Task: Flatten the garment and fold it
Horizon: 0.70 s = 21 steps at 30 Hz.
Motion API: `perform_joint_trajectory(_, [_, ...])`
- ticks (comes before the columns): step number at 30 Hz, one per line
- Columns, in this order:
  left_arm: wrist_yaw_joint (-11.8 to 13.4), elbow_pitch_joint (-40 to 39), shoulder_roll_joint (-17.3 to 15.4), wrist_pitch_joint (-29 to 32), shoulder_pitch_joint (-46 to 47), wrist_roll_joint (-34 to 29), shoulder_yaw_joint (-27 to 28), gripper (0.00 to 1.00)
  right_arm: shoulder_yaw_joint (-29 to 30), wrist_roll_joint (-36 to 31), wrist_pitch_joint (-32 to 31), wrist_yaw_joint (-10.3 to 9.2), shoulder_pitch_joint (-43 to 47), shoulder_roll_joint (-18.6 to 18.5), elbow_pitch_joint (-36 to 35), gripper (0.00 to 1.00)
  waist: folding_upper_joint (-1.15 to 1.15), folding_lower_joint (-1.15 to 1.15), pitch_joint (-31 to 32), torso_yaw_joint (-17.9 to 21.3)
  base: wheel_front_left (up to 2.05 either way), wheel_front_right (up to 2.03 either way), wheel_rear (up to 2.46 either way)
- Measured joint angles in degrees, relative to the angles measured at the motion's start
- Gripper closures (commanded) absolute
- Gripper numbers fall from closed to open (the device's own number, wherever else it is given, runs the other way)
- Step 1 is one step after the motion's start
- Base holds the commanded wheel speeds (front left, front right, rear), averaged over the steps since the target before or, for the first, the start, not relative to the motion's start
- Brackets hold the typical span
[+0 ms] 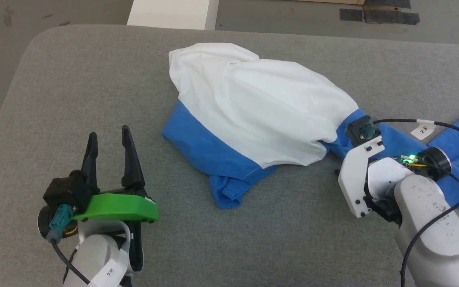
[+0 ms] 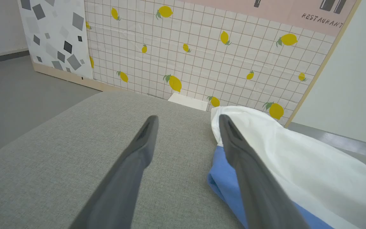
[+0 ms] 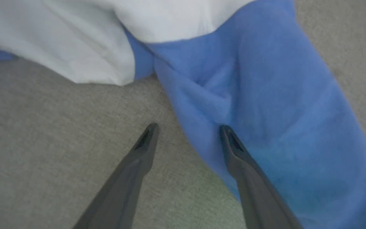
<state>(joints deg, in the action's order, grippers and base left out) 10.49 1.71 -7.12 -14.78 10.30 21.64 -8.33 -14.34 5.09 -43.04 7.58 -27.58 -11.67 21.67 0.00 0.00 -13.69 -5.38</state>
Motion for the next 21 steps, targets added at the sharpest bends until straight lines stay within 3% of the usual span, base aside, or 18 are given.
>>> perform_joint_trajectory(5, [-1.32, 0.14, 1.42, 0.0, -0.01, -1.38, 0.6, 0.0, -1.47, 1.2, 0.05, 0.0, -1.8, -1.35, 2.36, 0.0, 0.0, 0.0, -0.52, -0.87, 0.0, 0.0, 0.0])
perform_joint_trajectory(6, [-1.58, 0.29, 1.64, 0.0, -0.02, -1.53, 0.74, 0.0, -1.27, 1.88, 0.15, 0.0, -1.99, -1.44, 2.7, 0.61, 0.0, 0.0, -0.58, -0.97, 0.0, 0.0, 0.0])
perform_joint_trajectory(7, [-1.85, 0.47, 1.77, 0.0, -0.05, -1.67, 0.89, 0.0, -1.14, 2.64, 0.51, 0.0, -2.05, -1.52, 2.85, 0.9, 0.0, 0.0, -0.57, -0.99, 0.0, 0.0, 0.0])
perform_joint_trajectory(8, [-1.97, 0.63, 1.86, 0.0, -0.1, -1.71, 1.05, 0.0, -1.25, 3.02, 1.05, 0.0, -2.05, -1.68, 2.87, 1.0, 0.0, 0.0, -0.52, -0.98, 0.0, 0.0, 0.0])
perform_joint_trajectory(12, [-2.74, 1.18, 2.14, 0.0, -0.88, -2.13, 2.0, 0.0, -1.38, 7.68, 2.27, 0.0, -1.32, -3.25, 1.66, 1.0, 0.0, 0.0, 0.19, -0.81, 0.0, 0.0, 0.0])
perform_joint_trajectory(16, [-3.43, 1.75, 2.46, 0.0, -1.76, -2.52, 2.35, 0.0, -0.37, 13.62, 2.93, 0.0, 2.49, -7.5, -4.83, 1.0, 0.0, 0.0, 1.45, -0.63, 0.0, 0.0, 0.0])
perform_joint_trajectory(21, [-3.99, 2.58, 2.92, 0.0, -2.99, -2.53, 2.72, 0.0, 7.03, 17.5, -3.11, 0.0, 11.59, -13.38, -13.28, 1.0, 0.0, 0.0, 3.11, -0.06, 0.0, 0.0, 0.0])
